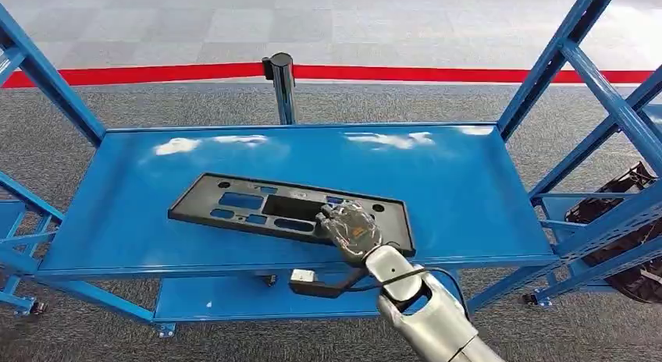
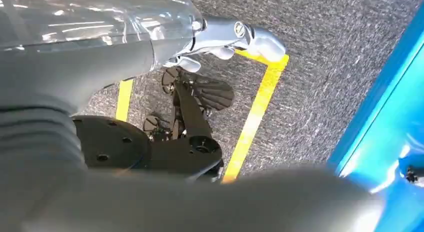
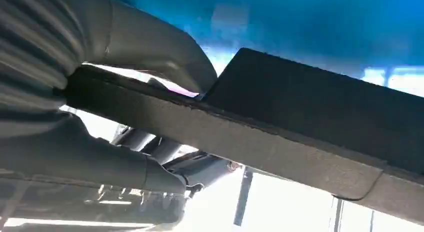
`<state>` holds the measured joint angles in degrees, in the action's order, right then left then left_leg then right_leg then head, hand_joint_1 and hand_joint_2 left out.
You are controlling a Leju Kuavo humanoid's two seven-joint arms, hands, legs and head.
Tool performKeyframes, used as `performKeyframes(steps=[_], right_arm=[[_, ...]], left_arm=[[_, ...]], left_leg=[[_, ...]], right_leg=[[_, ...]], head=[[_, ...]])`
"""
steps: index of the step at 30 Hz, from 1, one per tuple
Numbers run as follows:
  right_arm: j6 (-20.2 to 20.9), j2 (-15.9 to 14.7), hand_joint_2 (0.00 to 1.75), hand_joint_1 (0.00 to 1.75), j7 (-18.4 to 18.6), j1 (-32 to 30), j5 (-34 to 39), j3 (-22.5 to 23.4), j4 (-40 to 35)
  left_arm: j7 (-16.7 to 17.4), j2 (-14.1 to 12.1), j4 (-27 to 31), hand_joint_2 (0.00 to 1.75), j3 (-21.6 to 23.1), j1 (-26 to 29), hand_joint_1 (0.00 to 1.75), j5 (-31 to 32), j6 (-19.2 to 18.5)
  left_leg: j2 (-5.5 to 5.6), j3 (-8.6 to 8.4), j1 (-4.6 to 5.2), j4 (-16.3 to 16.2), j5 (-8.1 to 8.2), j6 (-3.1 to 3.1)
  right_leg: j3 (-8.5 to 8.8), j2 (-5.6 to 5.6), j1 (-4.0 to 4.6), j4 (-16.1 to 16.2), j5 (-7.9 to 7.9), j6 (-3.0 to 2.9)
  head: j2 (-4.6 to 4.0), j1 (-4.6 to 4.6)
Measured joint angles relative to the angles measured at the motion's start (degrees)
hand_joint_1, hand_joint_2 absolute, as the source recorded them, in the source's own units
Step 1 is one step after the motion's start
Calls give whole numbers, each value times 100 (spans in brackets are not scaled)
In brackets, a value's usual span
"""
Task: Take the parts from the cabinet and place them on the table.
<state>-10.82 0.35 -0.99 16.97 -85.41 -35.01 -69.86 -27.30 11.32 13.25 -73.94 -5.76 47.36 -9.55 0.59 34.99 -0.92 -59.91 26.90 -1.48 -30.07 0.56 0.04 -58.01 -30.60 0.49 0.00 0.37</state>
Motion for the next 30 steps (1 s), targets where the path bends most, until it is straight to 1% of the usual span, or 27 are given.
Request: performKeyframes(steps=[3,6,8,12,13,15,19,21,24,25,27,30], right_arm=[[6,-41,175,175,-170,-219,385,100,-645],[11,-70,175,175,-234,-349,522,151,-1082],[-13,-90,175,175,-361,-440,815,197,-1359],[56,-179,175,175,-987,-711,2489,330,-2330],[167,-212,175,175,-1104,-748,2865,356,-2540],[552,-330,175,175,-1334,-872,3765,437,-2979],[1105,-586,175,175,-1694,-1092,4828,535,-3484],[1316,-695,175,175,-1827,-1187,5193,537,-3584],[1554,-848,175,175,-1973,-1382,5700,542,-3706],[1607,-894,175,175,-2002,-1444,5803,542,-3741],[1666,-957,175,175,-2050,-1555,5936,544,-3789],[1801,-1018,175,175,-2052,-1680,6106,533,-3835]], left_arm=[[0,0,0,175,30,13,0,20,-19],[9,0,0,175,39,19,0,37,-35],[33,0,0,175,39,22,0,15,-48],[133,0,0,175,39,56,0,15,-68],[151,0,0,175,39,56,0,15,-68],[164,0,0,175,39,65,0,15,-70],[131,-2,0,175,39,82,0,28,-146],[146,-2,0,175,39,89,0,46,-153],[68,-4,0,175,39,89,0,42,-186],[59,-11,0,175,39,90,0,54,-171],[68,-26,0,175,42,90,0,103,-116],[151,-57,0,175,50,89,0,133,17]], left_leg=[[0,1,0,0,0,0],[0,0,0,1,0,0],[0,-1,0,0,0,0],[-4,0,1,0,0,0],[-2,0,1,0,0,0],[8,0,1,0,1,0],[0,-2,4,0,2,1],[2,-3,3,0,2,1],[2,-3,3,0,2,1],[-1,0,35,-13,9,10],[0,-1,36,-14,12,14],[0,-1,56,-19,26,36]], right_leg=[[-1,0,0,0,-1,-1],[-1,0,0,0,-1,-1],[-1,0,0,0,-1,-1],[-2,1,-1,0,-1,-1],[-2,1,-1,1,-2,-1],[-4,-3,-1,2,-7,3],[0,-2,-2,2,-7,3],[-2,-2,-2,3,-7,3],[5,-2,-2,3,-6,4],[6,-2,-27,12,-3,11],[7,-2,-27,11,-6,16],[9,-2,-49,12,-12,29]], head=[[0,0],[0,0],[0,0],[0,0],[0,0],[0,0],[0,0],[0,0],[0,0],[0,0],[0,0],[0,0]])
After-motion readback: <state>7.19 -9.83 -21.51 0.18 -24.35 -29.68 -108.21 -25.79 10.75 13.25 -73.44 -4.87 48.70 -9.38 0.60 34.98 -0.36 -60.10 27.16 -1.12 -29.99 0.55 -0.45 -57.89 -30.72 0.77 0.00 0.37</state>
